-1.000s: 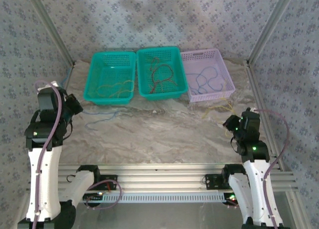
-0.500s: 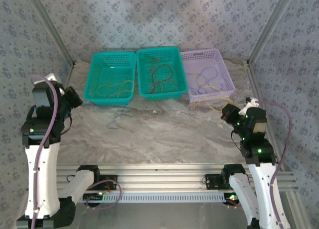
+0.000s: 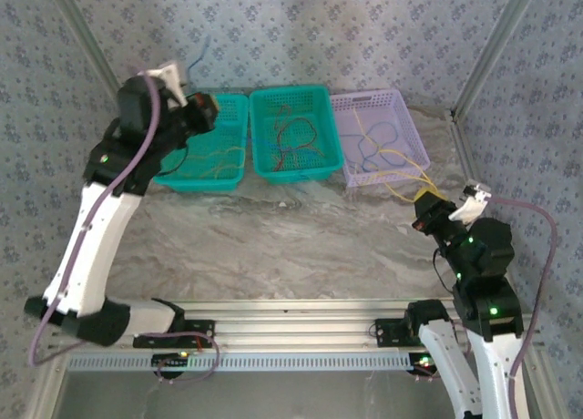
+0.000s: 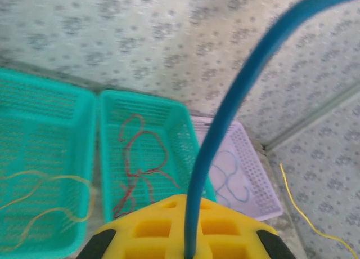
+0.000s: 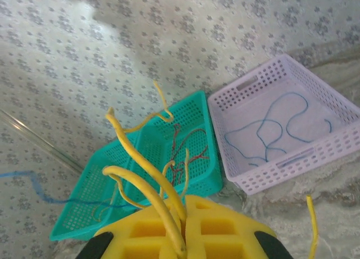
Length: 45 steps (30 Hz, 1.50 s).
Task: Untangle the cables
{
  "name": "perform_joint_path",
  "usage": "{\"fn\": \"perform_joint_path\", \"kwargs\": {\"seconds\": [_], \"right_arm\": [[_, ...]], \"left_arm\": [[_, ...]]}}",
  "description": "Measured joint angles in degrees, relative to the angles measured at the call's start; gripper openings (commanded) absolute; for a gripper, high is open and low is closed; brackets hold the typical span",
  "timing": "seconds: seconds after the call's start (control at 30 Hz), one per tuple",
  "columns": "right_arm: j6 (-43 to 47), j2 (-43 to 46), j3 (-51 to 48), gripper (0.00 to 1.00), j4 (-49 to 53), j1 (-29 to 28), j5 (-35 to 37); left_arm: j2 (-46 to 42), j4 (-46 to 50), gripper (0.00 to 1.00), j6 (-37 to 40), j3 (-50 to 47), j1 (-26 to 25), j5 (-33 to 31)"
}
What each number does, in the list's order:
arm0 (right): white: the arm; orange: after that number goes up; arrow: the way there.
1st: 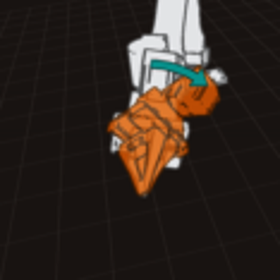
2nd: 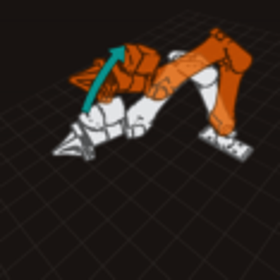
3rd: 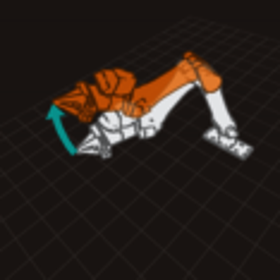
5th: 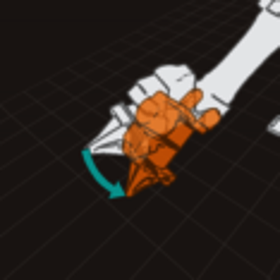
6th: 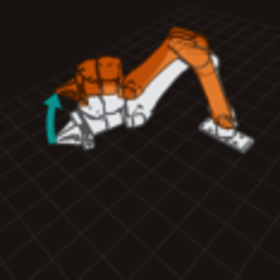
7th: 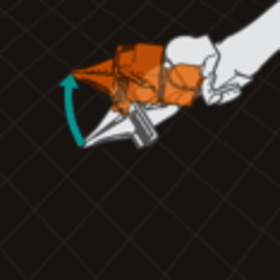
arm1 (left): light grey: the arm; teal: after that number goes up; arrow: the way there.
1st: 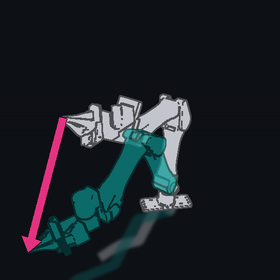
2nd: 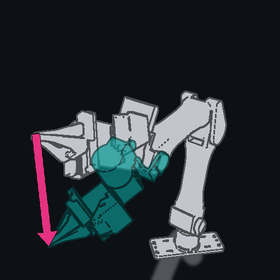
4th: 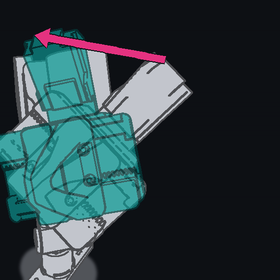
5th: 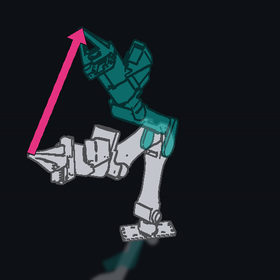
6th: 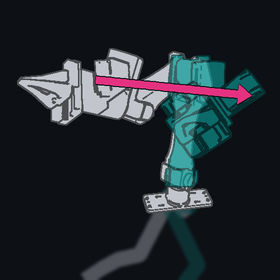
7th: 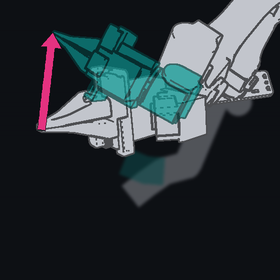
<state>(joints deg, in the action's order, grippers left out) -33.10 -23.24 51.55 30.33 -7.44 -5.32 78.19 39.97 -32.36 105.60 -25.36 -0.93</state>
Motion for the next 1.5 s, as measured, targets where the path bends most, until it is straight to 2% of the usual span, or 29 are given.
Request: {"fn": "perform_joint_path", "kwargs": {"seconds": [0.13,0.23,0.37,0.43,0.63,0.97,1.43,1.5], "right_arm": [[1.6,2.0,2.6,0.00,1.2,-0.6,1.5],[2.5,3.1,4.4,0.00,1.5,-0.9,2.4],[3.2,5.8,5.7,0.00,1.8,-1.3,3.9],[3.6,6.9,6.5,0.00,2.4,-1.5,4.5],[5.3,8.4,8.2,0.00,3.8,-2.0,4.5],[6.9,10.4,8.3,0.00,7.5,-2.3,2.2],[7.5,11.3,6.2,0.00,8.7,-3.1,1.0],[7.5,11.3,6.2,0.00,8.8,-3.1,0.6]], "left_arm": [[13.5,-0.1,0.00,2.0,14.7,-5.2,-0.5],[25.6,2.0,0.00,3.8,31.0,-8.2,-0.8],[44.1,6.1,0.00,4.9,57.7,-9.9,-0.3],[49.9,6.4,0.00,4.8,63.9,-9.9,0.4],[55.8,1.1,0.00,4.5,57.5,-10.1,1.4],[71.5,-10.2,0.00,2.4,59.7,-11.9,1.3],[77.7,-17.8,0.00,4.7,59.7,-17.7,0.1],[79.1,-17.8,0.07,4.7,59.7,-17.7,0.0]]}}
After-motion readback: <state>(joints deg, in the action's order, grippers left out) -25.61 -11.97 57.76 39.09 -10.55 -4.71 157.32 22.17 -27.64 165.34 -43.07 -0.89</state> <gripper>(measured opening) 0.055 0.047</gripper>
